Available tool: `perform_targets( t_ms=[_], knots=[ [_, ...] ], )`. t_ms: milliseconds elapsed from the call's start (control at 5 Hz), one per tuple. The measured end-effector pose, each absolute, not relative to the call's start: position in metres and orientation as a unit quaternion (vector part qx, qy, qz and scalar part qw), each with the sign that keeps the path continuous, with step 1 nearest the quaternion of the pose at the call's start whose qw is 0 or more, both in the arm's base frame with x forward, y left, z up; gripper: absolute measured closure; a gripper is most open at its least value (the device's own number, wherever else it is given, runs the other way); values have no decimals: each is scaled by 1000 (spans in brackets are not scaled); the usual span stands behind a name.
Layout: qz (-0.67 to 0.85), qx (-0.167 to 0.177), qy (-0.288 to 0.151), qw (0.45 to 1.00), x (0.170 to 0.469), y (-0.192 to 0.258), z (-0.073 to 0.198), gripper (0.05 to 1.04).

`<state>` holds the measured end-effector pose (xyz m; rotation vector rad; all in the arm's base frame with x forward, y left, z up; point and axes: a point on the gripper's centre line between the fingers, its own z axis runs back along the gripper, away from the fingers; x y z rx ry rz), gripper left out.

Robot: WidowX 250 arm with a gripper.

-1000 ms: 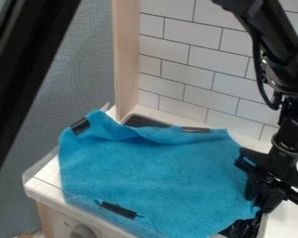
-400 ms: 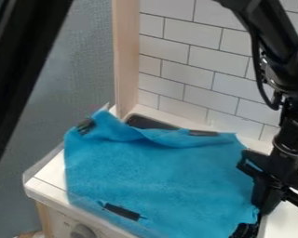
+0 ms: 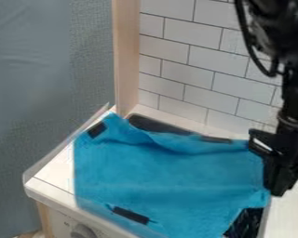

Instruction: Fold the cloth from the right to the centre

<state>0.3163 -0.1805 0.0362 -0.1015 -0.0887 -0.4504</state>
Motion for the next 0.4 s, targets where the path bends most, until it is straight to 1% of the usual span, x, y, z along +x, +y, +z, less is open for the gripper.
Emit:
perform_targets(
  t_ms=[200,400],
  knots=[
    [-227,-66,-52,970,324,-147,48,1025],
    [-260,-72,-32,962,328,-104,45,1025]
  ],
)
